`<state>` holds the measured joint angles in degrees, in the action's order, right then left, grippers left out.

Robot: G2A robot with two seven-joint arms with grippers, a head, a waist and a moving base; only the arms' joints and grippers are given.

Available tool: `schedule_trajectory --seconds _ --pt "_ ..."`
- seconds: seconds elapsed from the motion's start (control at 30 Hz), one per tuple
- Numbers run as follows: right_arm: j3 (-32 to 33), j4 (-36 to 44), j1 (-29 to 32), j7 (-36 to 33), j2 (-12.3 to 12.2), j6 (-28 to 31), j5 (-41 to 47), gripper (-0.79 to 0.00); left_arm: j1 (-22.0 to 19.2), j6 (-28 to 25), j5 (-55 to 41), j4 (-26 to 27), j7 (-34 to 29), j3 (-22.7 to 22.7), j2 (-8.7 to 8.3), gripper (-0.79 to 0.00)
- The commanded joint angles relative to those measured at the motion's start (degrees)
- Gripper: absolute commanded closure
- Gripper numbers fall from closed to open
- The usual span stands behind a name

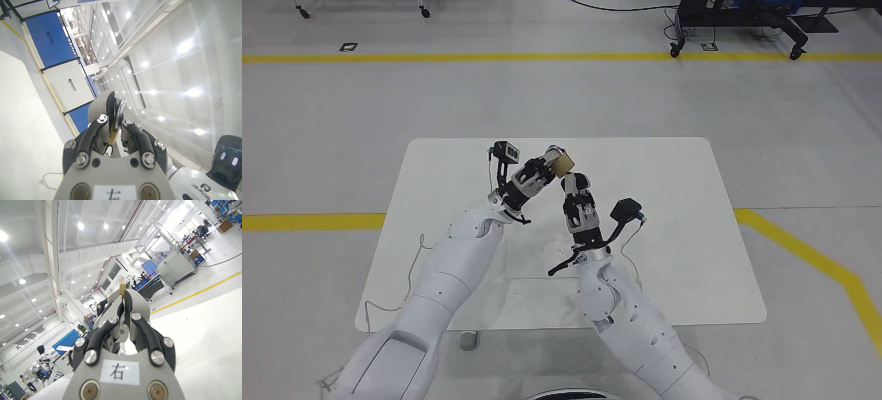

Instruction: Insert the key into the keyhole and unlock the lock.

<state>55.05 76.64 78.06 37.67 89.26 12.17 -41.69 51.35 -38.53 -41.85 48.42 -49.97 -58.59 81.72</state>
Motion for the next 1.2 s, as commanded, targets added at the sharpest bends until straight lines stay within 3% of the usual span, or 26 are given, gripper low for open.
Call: schedule_trajectory --seconds 0.0,0.27,0.3,0.4,0.53,0.97,1.0,1.07,1.17 --pt "0.14 0.11 0.03 -0.48 0.02 -0.12 -0.15 0.0 0.01 0.14 0.2 0.05 -0.21 -0.04 0.04 0.0" --pt "1.03 0.52 0.28 -1.39 0.14 -0.2 0.01 0.0 -0.03 0.94 0.4 -0.14 -0.63 -0.39 0.23 0.0" --pt "1.19 0.61 0.39 -1.41 0.13 -0.11 0.01 -0.071 -0.04 0.99 0.42 -0.16 -0.65 -0.44 0.26 0.0" --pt "1.62 1.01 0.79 -1.54 0.11 0.19 0.08 -0.132 -0.06 1.22 0.49 -0.31 -0.6 -0.59 0.34 0.0" --pt "2.05 1.47 1.35 -1.63 0.09 0.51 -0.07 -0.105 -0.05 1.43 0.56 -0.46 -0.37 -0.78 0.45 0.0" --pt "3.06 3.22 3.6 -2.35 -0.05 2.92 -0.18 -0.117 0.03 1.22 1.4 -0.57 0.25 -1.5 0.72 0.0" --pt "3.25 3.36 3.8 -2.54 -0.11 3.34 -0.22 -0.102 0.03 1.27 1.55 -0.54 0.17 -1.51 0.73 0.0" --pt "3.6 3.7 4.19 -2.52 -0.2 3.48 -0.68 0.0 0.04 1.26 1.83 -0.51 0.08 -1.58 0.75 0.0" --pt "3.9 4.1 4.53 -2.5 -0.25 3.3 -1.2 0.0 0.03 1.19 2.39 -0.43 0.02 -1.67 0.77 0.0"
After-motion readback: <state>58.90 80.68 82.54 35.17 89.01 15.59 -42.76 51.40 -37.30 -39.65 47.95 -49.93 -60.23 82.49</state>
